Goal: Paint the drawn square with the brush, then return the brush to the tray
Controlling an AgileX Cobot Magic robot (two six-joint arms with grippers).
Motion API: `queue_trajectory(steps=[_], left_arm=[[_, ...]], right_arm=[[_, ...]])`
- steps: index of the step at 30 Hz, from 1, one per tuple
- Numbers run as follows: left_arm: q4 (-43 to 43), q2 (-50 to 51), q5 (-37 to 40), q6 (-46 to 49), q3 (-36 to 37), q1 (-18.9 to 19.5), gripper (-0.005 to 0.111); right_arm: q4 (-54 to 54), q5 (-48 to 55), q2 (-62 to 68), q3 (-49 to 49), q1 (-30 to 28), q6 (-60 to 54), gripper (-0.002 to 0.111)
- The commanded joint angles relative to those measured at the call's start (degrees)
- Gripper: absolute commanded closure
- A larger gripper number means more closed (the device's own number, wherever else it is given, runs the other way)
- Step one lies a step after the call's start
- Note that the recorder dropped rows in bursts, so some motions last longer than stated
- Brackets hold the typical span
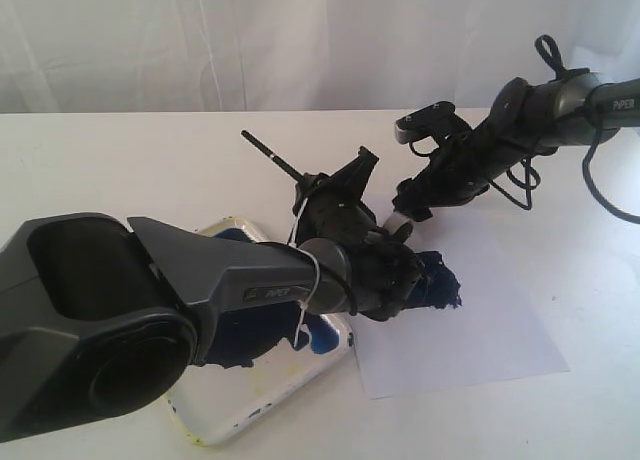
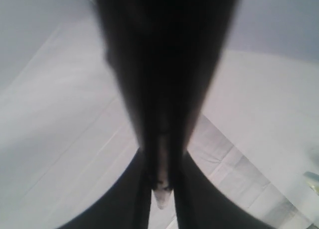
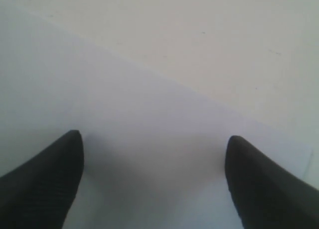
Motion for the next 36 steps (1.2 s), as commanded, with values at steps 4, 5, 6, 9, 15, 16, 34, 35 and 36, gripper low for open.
queue_trajectory(steps=[4,5,6,9,15,16,34,35,36], left_arm=[[0.8,-0.01,2.29,-2.16,-0.28,-0.5,0.107],[0.8,-0.01,2.56,-2.16,-0.28,-0.75,0.107],[0.8,-0.01,2.7,-2.16,-0.28,-1.12,0.107],[1.08,-0.01,4.48,-2.16,-0.28,-1.83,0.107],[6.24,-0.12,10.46,-5.66,-0.28,-3.34,0.107],[6.95,-0.12,11.07,-5.87,-0.28,-3.65,0.107],[3.15,-6.22,15.69,-9.02,6.35,-8.14,0.107],[2.68,-7.63,15.69,-9.91,7.86,-8.24,0.107],[2.31,-9.26,15.69,-10.74,9.39,-8.24,0.107]], right_arm=[[-1.42,1.76,1.72,0.79,-0.09,-0.64,0.035],[-1.42,1.76,1.72,0.79,-0.09,-0.64,0.035],[-1.3,1.76,1.72,0.79,-0.09,-0.64,0.035],[-1.3,1.76,1.72,0.79,-0.09,-0.64,0.035],[-1.3,1.39,1.72,0.79,-0.09,-0.64,0.035],[-1.3,1.39,1.72,0.79,-0.09,-0.64,0.035],[-1.3,1.39,1.72,0.79,-0.09,-0.64,0.035],[-1.3,1.39,1.72,0.79,-0.09,-0.64,0.035],[-1.3,1.39,1.72,0.79,-0.09,-0.64,0.035]])
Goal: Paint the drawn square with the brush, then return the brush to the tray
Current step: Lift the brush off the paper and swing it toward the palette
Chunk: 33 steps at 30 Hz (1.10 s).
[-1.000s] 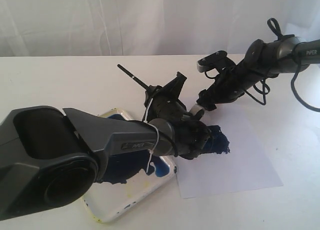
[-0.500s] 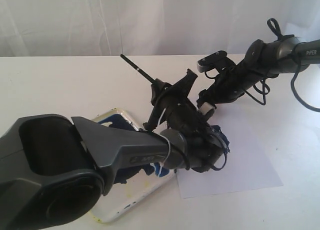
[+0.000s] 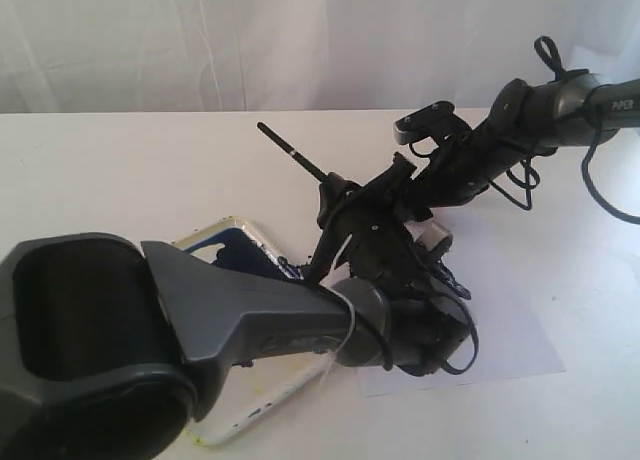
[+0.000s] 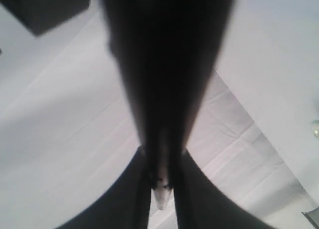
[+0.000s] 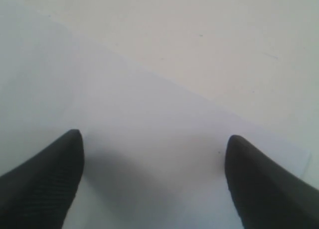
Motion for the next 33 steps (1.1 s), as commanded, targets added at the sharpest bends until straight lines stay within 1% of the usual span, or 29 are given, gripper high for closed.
queue_trajectory(steps=[1,6,9,11,16,23,26,28,29,33], left_arm=[[-1.09,-7.35,5.94,-3.93,6.09,-0.39,0.107],[-2.86,-14.65,5.94,-3.28,14.3,0.15,0.107],[-6.78,-18.57,5.94,1.3,17.97,1.35,0.107],[-9.73,-20.33,5.94,1.68,19.45,2.5,0.107],[-16.03,-24.73,5.94,1.68,23.84,6.74,0.107],[-18.54,-28.7,5.94,5.24,31.92,13.71,0.107],[-18.96,-29.11,5.94,8.93,34.76,17.28,0.107],[-20.25,-29.11,5.94,13.61,35.96,19.39,0.107],[-20.37,-29.11,5.94,15.43,36.33,20.2,0.107],[-20.27,-29.11,5.94,17.21,36.48,22.2,0.107]], right_arm=[[-1.19,1.89,1.5,0.79,-0.09,-0.4,0.035],[-1.19,1.89,1.5,0.79,-0.09,-0.4,0.035],[-1.19,1.79,1.5,0.79,-0.09,-0.4,0.035],[-1.19,1.79,1.5,0.79,-0.09,-0.4,0.035],[-1.19,3.22,1.5,0.79,-0.09,-0.4,0.035],[-1.19,3.68,1.5,0.79,-0.09,-0.4,0.035],[-1.19,3.68,1.5,0.79,-0.09,-0.4,0.035],[-1.19,3.68,1.5,0.79,-0.09,-0.4,0.035],[-1.19,3.68,1.5,0.79,-0.09,-0.4,0.035],[-1.19,3.68,1.5,0.79,-0.09,-0.4,0.035]])
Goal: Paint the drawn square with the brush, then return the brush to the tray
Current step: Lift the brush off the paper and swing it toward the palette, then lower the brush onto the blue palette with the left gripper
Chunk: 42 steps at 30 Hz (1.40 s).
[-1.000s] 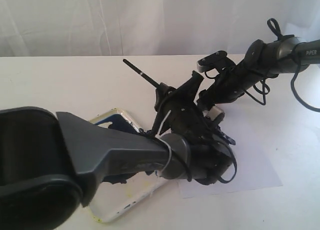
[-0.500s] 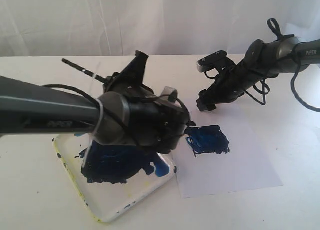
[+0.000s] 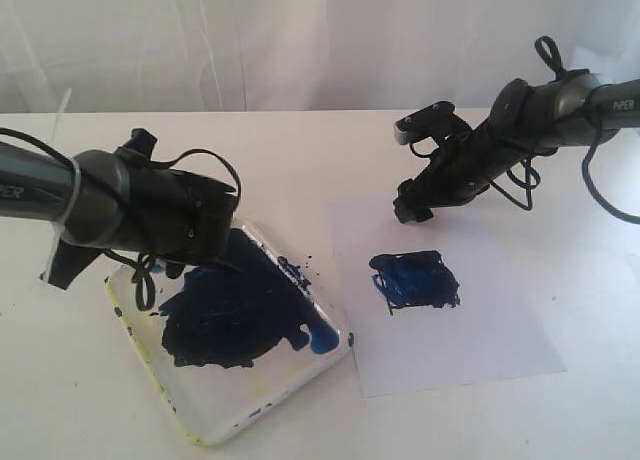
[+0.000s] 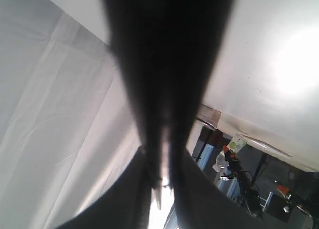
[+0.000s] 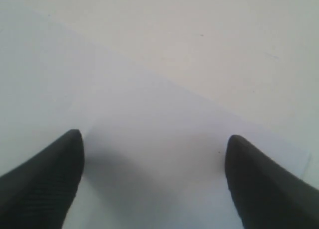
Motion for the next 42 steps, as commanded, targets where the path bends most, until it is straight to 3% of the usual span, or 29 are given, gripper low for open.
queue_trajectory(steps=[1,7,23,29,37,42], left_arm=[[-0.23,-0.81,5.93,3.38,0.46,2.03,0.107],[0.68,0.51,5.93,9.08,0.46,3.67,0.107],[4.85,7.11,5.93,8.35,0.36,4.32,0.107],[4.97,7.11,5.93,14.78,-0.57,4.32,0.107],[5.91,7.11,-0.17,5.17,-1.6,4.32,0.107],[5.91,7.11,0.16,0.24,-1.6,4.32,0.107]], right_arm=[[-1.19,3.58,1.5,0.79,-0.09,-0.4,0.035],[-1.19,3.68,1.5,0.79,-0.09,-0.4,0.035],[-1.19,3.56,1.5,0.79,-0.09,-0.4,0.035],[-1.19,3.23,1.5,0.79,-0.09,-0.4,0.035],[-1.19,2.82,1.5,0.79,-0.09,-0.4,0.035],[-1.19,2.31,1.5,0.79,-0.09,-0.4,0.035]])
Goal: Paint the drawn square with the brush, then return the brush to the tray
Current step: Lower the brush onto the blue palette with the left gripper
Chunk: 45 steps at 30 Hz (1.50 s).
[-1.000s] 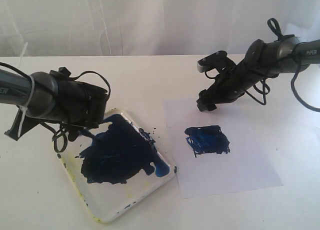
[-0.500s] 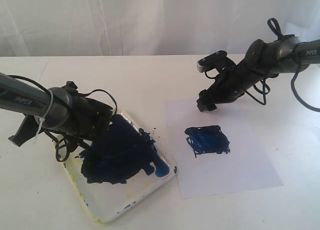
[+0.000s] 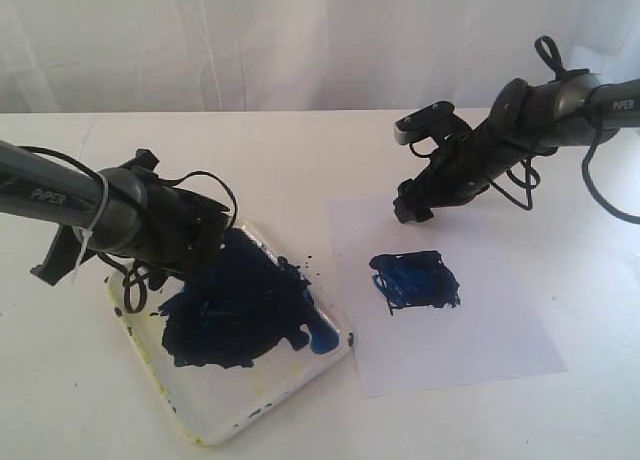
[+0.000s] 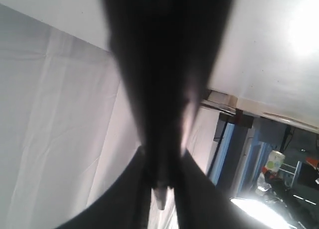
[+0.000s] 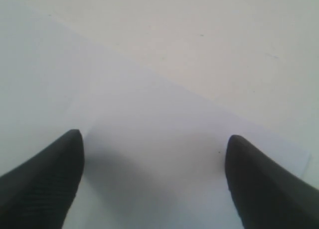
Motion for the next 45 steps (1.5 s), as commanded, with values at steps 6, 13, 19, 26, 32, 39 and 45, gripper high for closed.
queue_trajectory(steps=[6,13,19,26,32,39,45], left_arm=[[-2.06,0.45,-3.57,-4.8,-0.07,-0.16,0.107],[-0.99,2.95,-1.56,-4.69,-0.07,-0.61,0.107],[2.42,3.16,-0.38,-9.3,-0.73,-0.88,0.107],[1.94,3.16,-2.21,-13.48,-2.52,-1.54,0.107],[0.87,4.32,-2.19,-13.48,-2.52,-1.54,0.104],[0.87,4.32,-1.71,-13.94,-2.52,-1.54,0.077],[0.76,4.32,-2.36,-13.94,-2.52,-1.54,0.068]], right_arm=[[-1.19,1.96,1.5,0.79,-0.09,-0.28,0.035],[-1.3,1.96,1.5,0.79,-0.09,-0.28,0.035],[-1.31,1.84,1.5,0.79,-0.09,-0.28,0.035],[-1.31,1.72,1.5,0.79,-0.09,-0.28,0.035],[-1.31,1.72,1.5,0.79,-0.09,-0.28,0.035],[-1.31,1.72,1.5,0.79,-0.09,-0.28,0.035],[-1.31,1.72,1.5,0.79,-0.09,-0.28,0.035]])
